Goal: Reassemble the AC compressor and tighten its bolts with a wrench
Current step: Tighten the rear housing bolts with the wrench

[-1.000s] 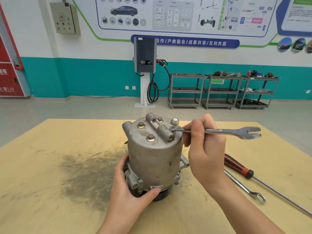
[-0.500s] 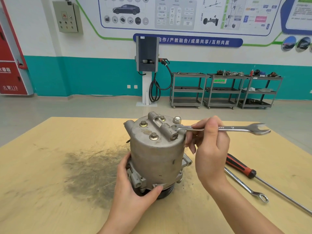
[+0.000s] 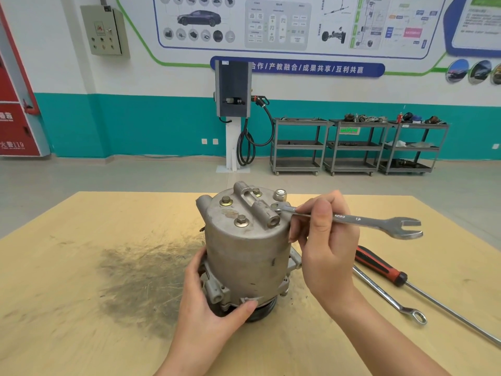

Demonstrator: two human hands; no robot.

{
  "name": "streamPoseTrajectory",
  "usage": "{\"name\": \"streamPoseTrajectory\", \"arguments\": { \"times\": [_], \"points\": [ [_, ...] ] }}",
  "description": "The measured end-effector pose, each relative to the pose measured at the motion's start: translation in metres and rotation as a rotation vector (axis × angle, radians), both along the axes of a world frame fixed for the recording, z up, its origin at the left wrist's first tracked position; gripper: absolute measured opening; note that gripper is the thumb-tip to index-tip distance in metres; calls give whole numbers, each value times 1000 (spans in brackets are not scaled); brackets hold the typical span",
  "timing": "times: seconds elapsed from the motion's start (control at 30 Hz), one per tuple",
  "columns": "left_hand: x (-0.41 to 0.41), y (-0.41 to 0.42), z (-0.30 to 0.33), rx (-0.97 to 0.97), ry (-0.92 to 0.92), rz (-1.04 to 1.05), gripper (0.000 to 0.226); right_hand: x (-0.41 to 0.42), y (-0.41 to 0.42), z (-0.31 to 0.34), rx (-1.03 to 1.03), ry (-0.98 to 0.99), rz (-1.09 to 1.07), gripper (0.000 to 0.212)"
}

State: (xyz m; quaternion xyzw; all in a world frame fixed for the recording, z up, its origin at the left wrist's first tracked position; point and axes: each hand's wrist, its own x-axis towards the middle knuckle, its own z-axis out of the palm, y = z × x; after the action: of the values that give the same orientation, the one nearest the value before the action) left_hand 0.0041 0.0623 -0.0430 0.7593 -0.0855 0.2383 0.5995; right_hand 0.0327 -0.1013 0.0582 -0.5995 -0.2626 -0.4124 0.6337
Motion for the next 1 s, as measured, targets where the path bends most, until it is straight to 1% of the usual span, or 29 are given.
{"name": "streamPoseTrajectory", "arguments": {
  "times": [0.03, 0.13, 0.2, 0.37, 0.63, 0.73, 0.83, 1.0],
  "points": [
    [0, 0, 0, -3, -1, -4, 100, 0, 0, -1, -17, -18, 5, 30],
    [1, 0, -1, -13, -2, -14, 101, -1, 1, -2, -67, -56, -5, 44],
    [1, 0, -1, -15, -4, -17, 101, 0, 0, -3, -83, -71, -28, 47],
    [1, 0, -2, -33, -1, -28, 100, 1, 0, -2, -88, -67, -54, 36],
    [2, 0, -3, -37, 4, -41, 102, 0, -1, -2, -45, -28, -57, 27],
    [2, 1, -3, -32, 2, -37, 101, 0, 0, 0, -17, -12, -37, 28],
    [1, 1, -3, -34, 7, -33, 101, 2, -2, 1, 34, 22, -31, 35],
    [1, 0, -2, -35, 18, -27, 101, 2, -3, 1, 59, 35, -16, 35]
  ]
}}
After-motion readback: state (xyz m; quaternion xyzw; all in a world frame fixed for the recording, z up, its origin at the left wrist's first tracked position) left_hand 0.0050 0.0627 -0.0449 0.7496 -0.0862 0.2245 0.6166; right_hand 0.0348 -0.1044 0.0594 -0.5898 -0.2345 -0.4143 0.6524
